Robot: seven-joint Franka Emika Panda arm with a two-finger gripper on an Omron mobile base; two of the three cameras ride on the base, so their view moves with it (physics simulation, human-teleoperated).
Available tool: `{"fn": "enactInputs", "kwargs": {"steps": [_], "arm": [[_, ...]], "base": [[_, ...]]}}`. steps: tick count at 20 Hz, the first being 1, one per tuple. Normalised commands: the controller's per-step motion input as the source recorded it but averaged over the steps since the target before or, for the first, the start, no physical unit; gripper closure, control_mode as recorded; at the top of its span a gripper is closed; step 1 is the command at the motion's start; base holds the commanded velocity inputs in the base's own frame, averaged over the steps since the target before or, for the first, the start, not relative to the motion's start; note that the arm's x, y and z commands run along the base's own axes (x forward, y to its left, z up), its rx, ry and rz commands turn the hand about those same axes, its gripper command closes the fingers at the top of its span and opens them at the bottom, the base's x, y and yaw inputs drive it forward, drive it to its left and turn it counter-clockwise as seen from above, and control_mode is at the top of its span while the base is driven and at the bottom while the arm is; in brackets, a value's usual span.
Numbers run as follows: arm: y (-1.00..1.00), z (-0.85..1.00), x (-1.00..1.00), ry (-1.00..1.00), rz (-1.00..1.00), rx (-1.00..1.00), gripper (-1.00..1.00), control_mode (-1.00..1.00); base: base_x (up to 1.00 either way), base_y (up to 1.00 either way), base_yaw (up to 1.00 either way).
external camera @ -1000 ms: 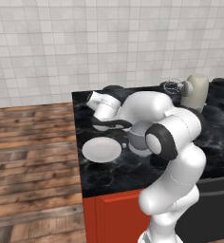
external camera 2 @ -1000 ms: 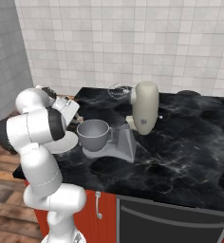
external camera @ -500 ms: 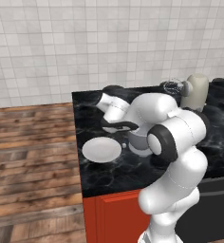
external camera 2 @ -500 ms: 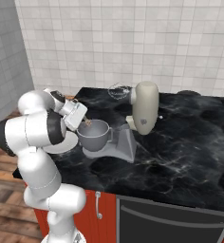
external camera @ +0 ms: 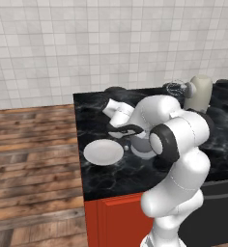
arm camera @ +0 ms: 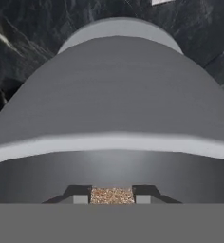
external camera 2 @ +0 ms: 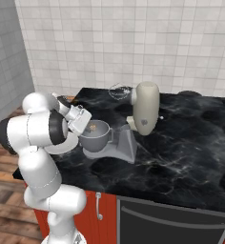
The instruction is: Add butter and sugar cubes to the stand mixer bowl and then turn on the stand mixer to begin making frosting.
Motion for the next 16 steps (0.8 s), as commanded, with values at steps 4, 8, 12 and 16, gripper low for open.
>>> {"fn": "enactInputs", "kwargs": {"steps": [4,8,12,16], "arm": [[0.0,0.01,0.0,0.01,0.0,0.01,-1.0,-1.0],[0.01,0.3,-0.05,0.0,0.0,0.03,-1.0,-1.0],[0.35,0.9,-0.34,-0.03,0.01,0.04,-1.0,-1.0],[0.66,0.6,-0.46,0.0,0.04,0.0,-1.0,-1.0]], "base": [[0.0,0.0,0.0],[0.0,0.0,0.0],[0.0,0.0,0.0],[0.0,0.0,0.0]]}}
